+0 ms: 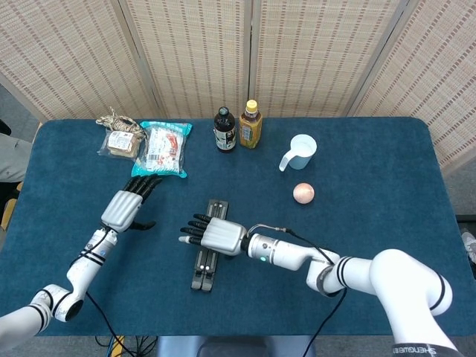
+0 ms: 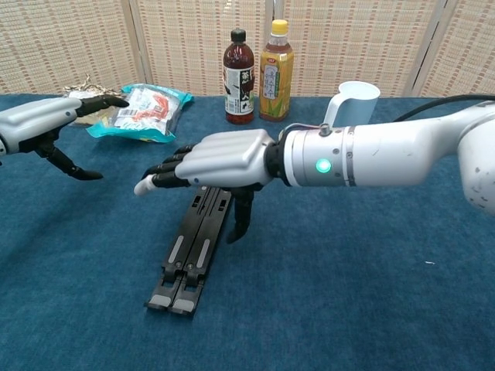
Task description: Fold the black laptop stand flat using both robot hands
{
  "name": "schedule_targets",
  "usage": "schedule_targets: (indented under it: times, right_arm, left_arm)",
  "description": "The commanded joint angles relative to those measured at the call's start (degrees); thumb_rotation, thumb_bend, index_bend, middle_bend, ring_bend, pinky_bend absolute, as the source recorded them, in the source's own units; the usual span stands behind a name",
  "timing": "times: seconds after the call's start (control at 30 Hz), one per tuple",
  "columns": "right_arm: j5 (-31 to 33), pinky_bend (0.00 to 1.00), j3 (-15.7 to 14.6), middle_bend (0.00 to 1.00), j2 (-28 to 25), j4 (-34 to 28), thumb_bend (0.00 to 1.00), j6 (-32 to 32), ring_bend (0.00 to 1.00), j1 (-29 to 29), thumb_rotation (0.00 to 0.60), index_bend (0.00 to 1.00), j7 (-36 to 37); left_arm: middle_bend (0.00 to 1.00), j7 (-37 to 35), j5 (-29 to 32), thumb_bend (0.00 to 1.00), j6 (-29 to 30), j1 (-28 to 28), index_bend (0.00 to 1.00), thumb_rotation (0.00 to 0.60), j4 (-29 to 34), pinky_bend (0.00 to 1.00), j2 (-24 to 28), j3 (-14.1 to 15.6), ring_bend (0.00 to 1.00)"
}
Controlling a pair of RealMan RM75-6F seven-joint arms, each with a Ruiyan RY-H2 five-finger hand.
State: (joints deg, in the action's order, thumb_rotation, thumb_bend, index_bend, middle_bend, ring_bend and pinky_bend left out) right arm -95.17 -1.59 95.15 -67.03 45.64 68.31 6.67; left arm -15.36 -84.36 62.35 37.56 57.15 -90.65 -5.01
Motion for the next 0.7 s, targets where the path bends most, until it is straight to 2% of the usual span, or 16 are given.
schedule_targets:
  times: [0.03, 0.27, 0.37, 0.7]
  right_arm:
    - [4.6, 0.0, 1.9, 0.0, -3.6, -4.8, 0.05, 2.8, 0.0, -4.2, 0.6, 0.0, -4.8]
    - [16.8, 0.0, 4.4, 0.0, -11.7, -16.4, 0.05, 9.3, 0.0, -14.1, 0.6, 0.0, -15.7]
    - [22.2, 0.0, 5.3, 0.0, -13.9, -21.2, 0.05, 11.9, 0.0, -17.8, 0.6, 0.0, -18.1]
    - [27.2, 0.0, 5.1, 0.0, -17.8, -28.4, 0.05, 23.5, 0.0, -28.0, 0.6, 0.0, -24.4]
  left_arm:
    - [0.0, 1.5, 0.5, 0.13, 0.7, -0.7, 0.0, 0.6, 1.6, 0.01, 1.2, -0.2, 0.0]
    - [0.0, 5.9, 2.4, 0.13, 2.2, -2.4, 0.0, 0.6, 5.9, 0.01, 4.0, -1.0, 0.0]
    - [0.0, 7.5, 3.9, 0.13, 2.9, -3.7, 0.01, 0.6, 7.9, 0.01, 4.8, -1.5, 0.0]
    - [0.0, 12.9, 7.1, 0.13, 6.7, -8.4, 0.01, 0.6, 14.5, 0.01, 8.6, -1.8, 0.0]
